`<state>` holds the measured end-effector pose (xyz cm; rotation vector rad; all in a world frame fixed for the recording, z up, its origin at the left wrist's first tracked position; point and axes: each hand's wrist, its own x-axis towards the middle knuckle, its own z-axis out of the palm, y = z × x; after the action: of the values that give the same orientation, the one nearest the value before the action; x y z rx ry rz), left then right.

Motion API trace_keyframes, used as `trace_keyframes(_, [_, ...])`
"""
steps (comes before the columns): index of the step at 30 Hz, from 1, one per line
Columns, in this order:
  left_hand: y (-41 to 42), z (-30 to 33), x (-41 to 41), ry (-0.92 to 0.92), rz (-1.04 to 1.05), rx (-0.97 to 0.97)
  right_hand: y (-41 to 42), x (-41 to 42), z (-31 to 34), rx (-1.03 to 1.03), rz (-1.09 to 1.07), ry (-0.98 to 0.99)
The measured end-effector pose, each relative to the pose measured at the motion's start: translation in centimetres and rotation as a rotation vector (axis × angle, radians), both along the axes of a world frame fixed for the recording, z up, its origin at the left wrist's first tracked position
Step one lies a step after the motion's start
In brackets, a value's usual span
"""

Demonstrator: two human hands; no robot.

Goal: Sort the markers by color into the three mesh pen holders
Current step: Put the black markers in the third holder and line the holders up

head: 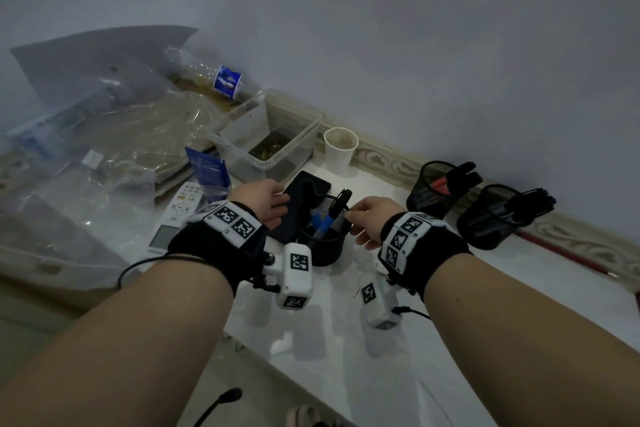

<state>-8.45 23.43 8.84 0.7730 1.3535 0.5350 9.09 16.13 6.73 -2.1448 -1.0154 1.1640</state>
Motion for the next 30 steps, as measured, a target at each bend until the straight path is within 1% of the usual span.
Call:
trace_keyframes(6, [0.5, -0.4, 0.8, -0.046, -0.025, -0.015, 1.2, 0.6, -0.2, -0.010, -0.010, -0.046])
trace_keyframes(9, [1.2, -0.2, 1.2, -0.047, -0.016, 0.004, 1.5, 2.3, -0.5, 0.005, -0.127, -0.025])
trace_keyframes(12, [1.7, 0.0, 1.8, -0.049, -0.021, 0.022, 1.6, 4.4, -1.2, 0.032, -0.315, 0.119])
trace_keyframes(16, [2.1, 0.2, 2.8, -0.042, -0.040, 0.022, 2.4, 6.1, -1.7, 0.020, -0.455, 0.249])
trace_keyframes(20, [2.6, 0.4, 3.5, -0.025, -0.054, 0.025, 3.7, 6.6, -2.1, 0.032, -0.612, 0.441])
trace_keyframes(25, [3.3, 0.8, 3.8, 0.004, -0.072, 0.035, 4.6, 7.1, -1.9, 0.141, -0.717, 0.632])
trace_keyframes(28, [3.6, 1.0, 3.9, 0.008, -0.087, 0.034, 5.2, 7.1, -1.8, 0.144, -0.761, 0.683])
trace_keyframes(30, [3.8, 0.9, 3.9, 0.009, -0.096, 0.038, 5.3, 6.7, -1.6, 0.159, -0.753, 0.723])
